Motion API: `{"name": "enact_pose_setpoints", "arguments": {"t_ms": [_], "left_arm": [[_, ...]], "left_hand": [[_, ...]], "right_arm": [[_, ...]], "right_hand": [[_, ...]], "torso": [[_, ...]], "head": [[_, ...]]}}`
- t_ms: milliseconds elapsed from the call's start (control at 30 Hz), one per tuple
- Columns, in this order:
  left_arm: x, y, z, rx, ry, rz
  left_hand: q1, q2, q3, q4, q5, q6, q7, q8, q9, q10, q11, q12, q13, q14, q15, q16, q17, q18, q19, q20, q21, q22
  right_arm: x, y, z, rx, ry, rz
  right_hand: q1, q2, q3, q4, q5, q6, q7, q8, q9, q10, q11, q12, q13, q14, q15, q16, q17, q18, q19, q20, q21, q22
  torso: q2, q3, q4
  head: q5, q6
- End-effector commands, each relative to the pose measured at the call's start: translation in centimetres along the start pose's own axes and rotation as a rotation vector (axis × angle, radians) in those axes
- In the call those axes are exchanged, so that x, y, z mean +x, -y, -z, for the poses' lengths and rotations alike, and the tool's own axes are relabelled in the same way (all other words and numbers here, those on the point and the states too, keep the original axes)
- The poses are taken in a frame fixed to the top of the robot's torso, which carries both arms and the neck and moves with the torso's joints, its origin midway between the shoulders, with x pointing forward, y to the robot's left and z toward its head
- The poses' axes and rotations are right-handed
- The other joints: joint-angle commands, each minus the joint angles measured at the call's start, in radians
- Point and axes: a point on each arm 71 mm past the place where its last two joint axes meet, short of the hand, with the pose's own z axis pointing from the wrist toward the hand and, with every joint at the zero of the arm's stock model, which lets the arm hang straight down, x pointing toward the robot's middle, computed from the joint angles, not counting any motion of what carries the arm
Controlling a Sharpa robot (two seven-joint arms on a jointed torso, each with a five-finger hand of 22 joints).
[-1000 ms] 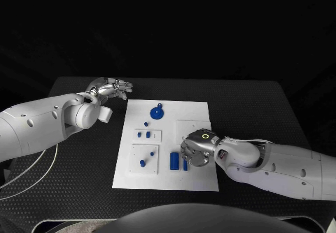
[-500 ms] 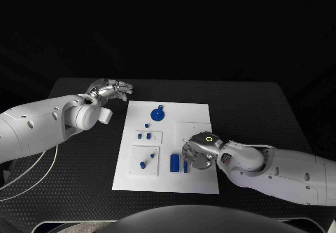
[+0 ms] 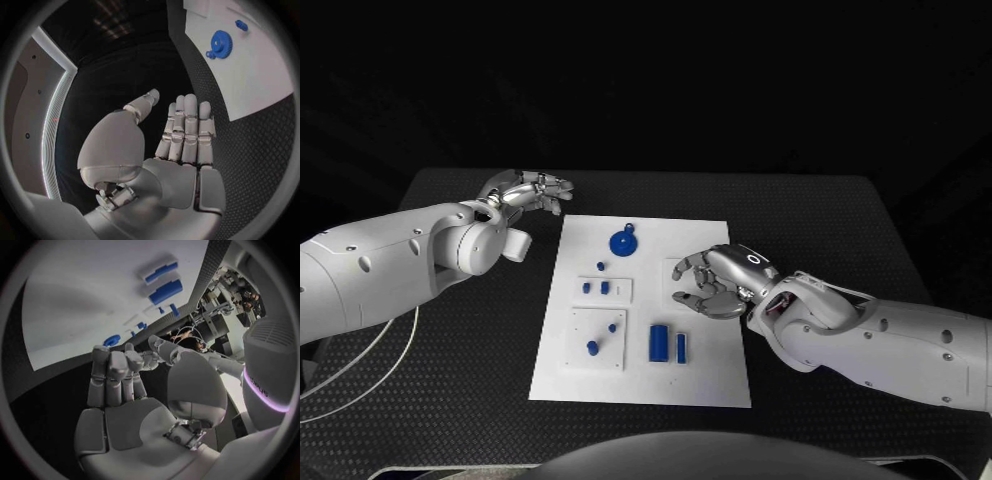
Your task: Assemble the parts on the task board
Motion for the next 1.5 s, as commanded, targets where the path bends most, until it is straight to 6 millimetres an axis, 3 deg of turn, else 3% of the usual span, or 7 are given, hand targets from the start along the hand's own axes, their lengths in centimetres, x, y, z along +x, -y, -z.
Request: {"name": "enact_pose_setpoints", "arguments": {"t_ms": [33, 333, 700, 933, 1400, 1433, 1500], "left_arm": [[0.4, 0.2, -0.1, 0.011, -0.016, 0.001], [0.9, 0.3, -0.4, 0.02, -0.018, 0.008], [0.8, 1.0, -1.6, 0.05, -0.001, 0.005], [0.1, 1.4, -2.2, 0.079, 0.022, 0.01], [-0.1, 1.4, -3.4, 0.103, 0.051, 0.049], [-0.3, 1.2, -3.3, 0.075, 0.067, 0.023], [-0.2, 1.2, -3.3, 0.076, 0.068, 0.024]], "left_hand": [[-0.009, 0.004, -0.001, 0.005, -0.004, -0.01, -0.001, 0.002, -0.001, -0.007, 0.002, 0.005, -0.001, -0.002, 0.0, -0.003, 0.001, 0.008, -0.006, -0.01, -0.003, 0.022], [-0.009, 0.004, -0.001, 0.005, -0.004, -0.009, -0.001, 0.002, -0.001, -0.007, 0.002, 0.005, -0.001, -0.002, 0.0, -0.003, 0.001, 0.008, -0.006, -0.01, -0.003, 0.022], [0.0, 0.008, 0.002, -0.004, -0.004, -0.003, -0.004, 0.007, 0.001, -0.009, 0.004, 0.006, -0.002, -0.028, 0.011, -0.038, -0.015, 0.008, -0.019, -0.002, -0.012, 0.019], [0.008, 0.028, 0.016, -0.028, -0.003, -0.008, -0.009, 0.009, 0.001, -0.026, 0.012, -0.008, -0.012, -0.102, 0.078, -0.213, -0.092, 0.015, -0.099, 0.063, -0.077, 0.006], [-0.018, 0.037, 0.002, -0.06, -0.005, -0.058, -0.024, -0.01, -0.02, -0.1, 0.008, -0.1, -0.071, -0.217, 0.118, -0.428, -0.159, -0.009, -0.203, 0.109, -0.208, -0.046], [-0.338, 0.179, -0.551, 0.101, -0.057, -0.893, -0.159, -0.313, -0.515, -0.421, -0.1, -0.173, -0.261, -0.99, -0.004, -0.899, -0.585, -0.015, -0.783, 0.085, -0.666, -0.423], [-0.362, 0.179, -0.551, 0.101, -0.057, -0.893, -0.159, -0.313, -0.515, -0.444, -0.1, -0.173, -0.261, -0.99, -0.004, -0.899, -0.585, -0.015, -0.783, 0.085, -0.666, -0.452]], "right_arm": [[-1.7, 0.9, -0.4, 0.069, 0.096, -0.149], [-4.1, 5.8, -2.9, 0.176, 0.029, -0.406], [-7.4, 13.1, -6.6, 0.392, 0.2, -0.783], [-7.3, 15.3, -7.4, 0.437, 0.239, -0.918], [-6.4, 15.2, -7.4, 0.423, 0.221, -0.98], [-6.5, 15.4, -7.3, 0.456, 0.237, -0.943], [-6.5, 15.4, -7.3, 0.455, 0.239, -0.944]], "right_hand": [[-0.016, -0.003, -0.011, 0.011, -0.006, -0.009, 0.003, -0.004, -0.002, -0.008, 0.002, -0.005, -0.002, -0.006, 0.004, -0.008, -0.002, 0.015, -0.012, 0.002, -0.006, -0.002], [0.015, 0.042, -0.068, -0.019, -0.001, -0.035, 0.014, -0.01, -0.007, -0.092, 0.013, -0.047, -0.026, -0.077, 0.015, -0.058, -0.019, 0.009, -0.09, 0.036, -0.048, -0.009], [0.024, 0.162, -0.156, -0.17, 0.021, -0.057, 0.053, 0.001, -0.014, -0.33, 0.063, -0.34, -0.336, -0.333, 0.128, -0.382, -0.262, -0.053, -0.398, 0.151, -0.312, -0.098], [-0.009, 0.224, -0.158, -0.256, 0.081, -0.072, 0.062, 0.016, -0.02, -0.307, 0.121, -0.636, -0.714, -0.349, 0.209, -0.682, -0.498, -0.074, -0.511, 0.206, -0.483, -0.191], [-0.026, 0.258, -0.203, -0.282, 0.131, -0.084, 0.061, 0.025, -0.043, -0.197, 0.13, -0.81, -0.953, -0.296, 0.206, -0.801, -0.591, -0.054, -0.509, 0.237, -0.579, -0.256], [-0.98, 0.291, -0.752, -0.009, -0.054, -0.952, -0.115, -0.27, -0.494, -0.522, -0.002, -1.048, -1.164, -1.295, 0.107, -1.153, -1.176, -0.247, -1.089, 0.034, -1.058, -1.11], [-0.98, 0.291, -0.752, -0.009, -0.054, -0.952, -0.115, -0.27, -0.494, -0.538, -0.002, -1.048, -1.164, -1.295, 0.107, -1.153, -1.176, -0.247, -1.089, 0.034, -1.058, -1.11]], "torso": [[-0.002, -0.0007, -0.0005], [-0.007, 0.0006, -0.0011], [-0.043, 0.0053, 0.0028], [-0.066, 0.0058, -0.0009], [-0.076, 0.0194, -0.009], [-0.076, 0.0161, -0.0081], [-0.078, 0.0164, -0.0083]], "head": [[-0.003, 0.011], [-0.012, 0.062], [-0.02, 0.181], [-0.013, 0.22], [0.02, 0.256], [0.017, 0.253], [0.017, 0.253]]}}
